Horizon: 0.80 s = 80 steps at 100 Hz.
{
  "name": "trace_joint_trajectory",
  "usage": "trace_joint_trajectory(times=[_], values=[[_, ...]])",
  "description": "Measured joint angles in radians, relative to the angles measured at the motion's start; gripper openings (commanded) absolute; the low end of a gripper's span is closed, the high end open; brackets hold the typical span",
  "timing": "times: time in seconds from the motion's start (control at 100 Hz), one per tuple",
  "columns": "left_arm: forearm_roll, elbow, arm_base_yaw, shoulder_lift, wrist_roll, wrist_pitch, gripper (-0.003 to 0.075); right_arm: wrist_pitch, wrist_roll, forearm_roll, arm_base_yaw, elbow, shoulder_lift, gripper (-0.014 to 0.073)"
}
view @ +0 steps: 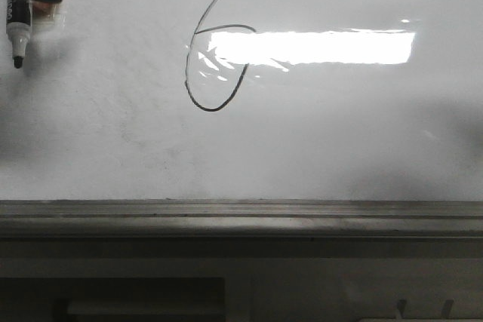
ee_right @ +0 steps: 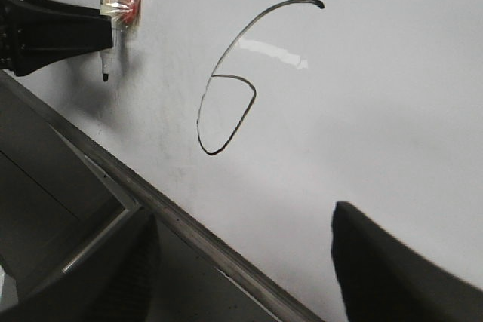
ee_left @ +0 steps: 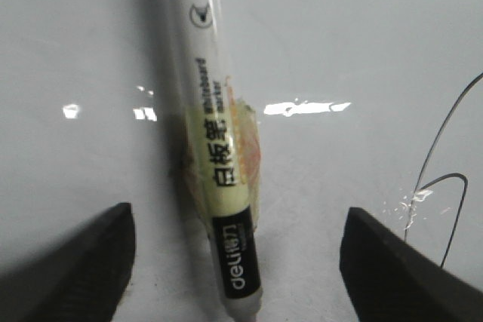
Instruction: Write number 6 on whiteboard
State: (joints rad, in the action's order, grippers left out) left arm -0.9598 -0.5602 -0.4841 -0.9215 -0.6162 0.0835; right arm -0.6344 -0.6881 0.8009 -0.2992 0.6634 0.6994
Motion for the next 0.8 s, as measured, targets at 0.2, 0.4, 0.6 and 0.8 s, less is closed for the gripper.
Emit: trace_joint_trajectory(times=[0.2, 0.4, 0.6, 0.8], values=[[0.157, 0.000, 0.000, 0.175, 0.000, 0.028, 0.0536, 0.006, 0.000, 0.000, 0.000, 0.000, 0.000, 0.0398], [0.339, 0.000, 0.000, 0.369, 0.000, 0.190, 0.0242, 0.025, 0.000, 0.001, 0.000, -0.008, -0.025, 0.0015], [0.405, 0.049, 0.000, 0.545, -0.005, 0.282, -0.0020, 0.122, -0.041, 0.007, 0.000, -0.120, -0.194, -0.0065], [0.370, 0.204, 0.000, 0.740, -0.005, 0.218, -0.0020, 0.227, -0.095, 0.009, 0.000, -0.292, -0.452, -0.0065]])
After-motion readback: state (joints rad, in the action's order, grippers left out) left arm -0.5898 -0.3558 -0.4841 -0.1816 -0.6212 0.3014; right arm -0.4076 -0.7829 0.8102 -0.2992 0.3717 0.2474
